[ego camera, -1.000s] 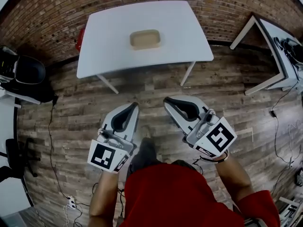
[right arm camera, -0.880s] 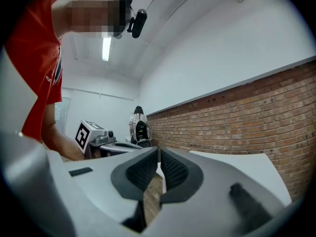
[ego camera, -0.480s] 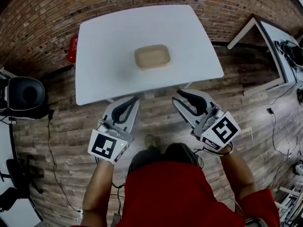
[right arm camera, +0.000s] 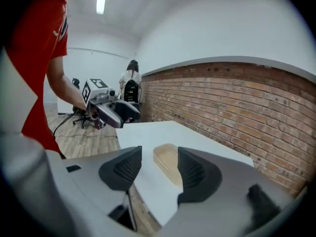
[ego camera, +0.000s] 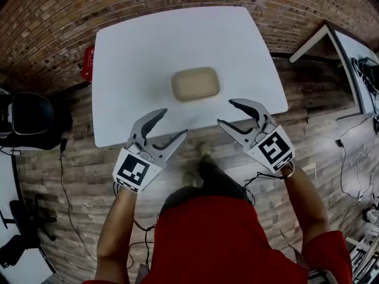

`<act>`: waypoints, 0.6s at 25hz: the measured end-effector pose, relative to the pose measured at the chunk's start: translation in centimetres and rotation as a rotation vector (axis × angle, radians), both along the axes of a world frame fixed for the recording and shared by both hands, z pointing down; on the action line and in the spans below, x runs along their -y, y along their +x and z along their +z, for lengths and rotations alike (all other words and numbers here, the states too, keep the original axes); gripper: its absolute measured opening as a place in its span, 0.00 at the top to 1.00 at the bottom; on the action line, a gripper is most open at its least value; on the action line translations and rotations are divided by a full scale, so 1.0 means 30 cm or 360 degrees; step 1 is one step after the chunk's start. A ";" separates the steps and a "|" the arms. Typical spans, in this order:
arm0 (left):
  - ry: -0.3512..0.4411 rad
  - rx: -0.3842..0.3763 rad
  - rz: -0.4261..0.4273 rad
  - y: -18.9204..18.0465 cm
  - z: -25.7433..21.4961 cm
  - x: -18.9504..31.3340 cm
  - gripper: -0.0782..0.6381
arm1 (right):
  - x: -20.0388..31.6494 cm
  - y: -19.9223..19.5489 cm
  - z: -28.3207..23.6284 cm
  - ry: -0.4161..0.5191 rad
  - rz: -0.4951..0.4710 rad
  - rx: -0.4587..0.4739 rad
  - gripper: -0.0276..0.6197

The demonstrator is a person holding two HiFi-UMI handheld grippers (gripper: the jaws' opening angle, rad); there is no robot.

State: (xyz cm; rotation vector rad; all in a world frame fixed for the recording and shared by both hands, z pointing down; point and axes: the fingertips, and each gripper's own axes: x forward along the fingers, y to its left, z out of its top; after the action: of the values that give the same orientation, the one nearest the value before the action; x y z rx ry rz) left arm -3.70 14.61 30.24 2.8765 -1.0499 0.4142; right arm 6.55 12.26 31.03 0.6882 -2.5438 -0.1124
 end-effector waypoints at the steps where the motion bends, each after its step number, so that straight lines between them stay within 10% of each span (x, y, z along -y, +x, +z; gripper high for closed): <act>1: -0.0015 0.0046 0.0013 0.005 0.022 0.029 0.49 | 0.033 0.003 0.022 0.0013 -0.0042 -0.0061 0.61; 15: -0.0223 0.0333 0.0070 0.051 0.293 0.358 0.31 | 0.319 0.058 0.323 0.0218 -0.0592 -0.0699 0.52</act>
State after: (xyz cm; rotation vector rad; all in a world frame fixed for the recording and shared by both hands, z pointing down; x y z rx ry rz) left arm -2.19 3.88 39.03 2.7818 -0.9426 0.7734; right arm 8.28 2.70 40.73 0.1967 -2.2175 -0.5098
